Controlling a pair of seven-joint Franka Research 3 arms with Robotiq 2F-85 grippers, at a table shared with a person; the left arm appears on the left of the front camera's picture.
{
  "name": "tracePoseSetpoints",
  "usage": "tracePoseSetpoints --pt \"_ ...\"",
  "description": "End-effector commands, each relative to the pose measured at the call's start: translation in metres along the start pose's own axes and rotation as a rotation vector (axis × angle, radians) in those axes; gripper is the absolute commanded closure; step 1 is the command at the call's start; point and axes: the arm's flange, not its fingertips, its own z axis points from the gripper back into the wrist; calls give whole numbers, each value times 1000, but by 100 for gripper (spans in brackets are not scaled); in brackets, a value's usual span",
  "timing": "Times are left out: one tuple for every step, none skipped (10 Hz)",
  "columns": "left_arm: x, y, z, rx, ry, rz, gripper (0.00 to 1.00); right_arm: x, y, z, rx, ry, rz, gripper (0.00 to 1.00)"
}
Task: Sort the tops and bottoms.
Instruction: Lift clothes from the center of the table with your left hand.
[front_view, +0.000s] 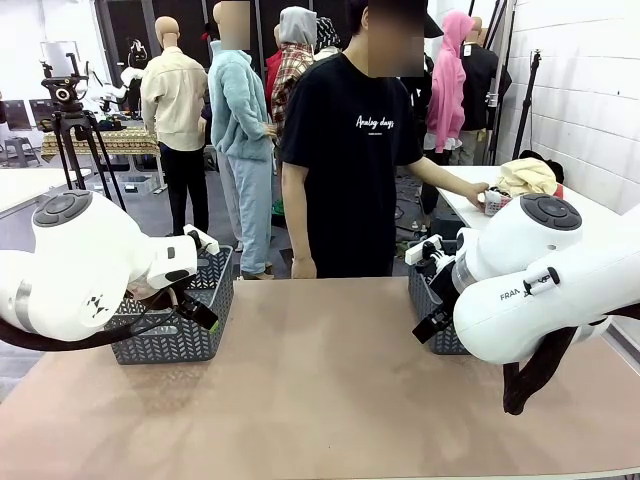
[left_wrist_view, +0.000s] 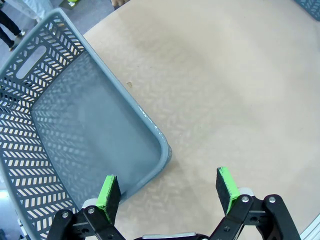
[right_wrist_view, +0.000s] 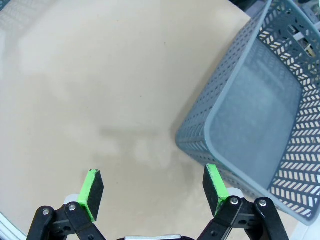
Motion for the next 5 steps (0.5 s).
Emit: tracePoseSetpoints --pt "0 0 0 0 1 1 0 0 0 0 0 0 0 0" --pt "0 0 0 0 1 1 0 0 0 0 0 0 0 0" --pt "0 0 0 0 1 1 0 0 0 0 0 0 0 0" --pt "0 0 0 0 1 1 0 0 0 0 0 0 0 0" --pt "0 0 0 0 1 1 0 0 0 0 0 0 0 0"
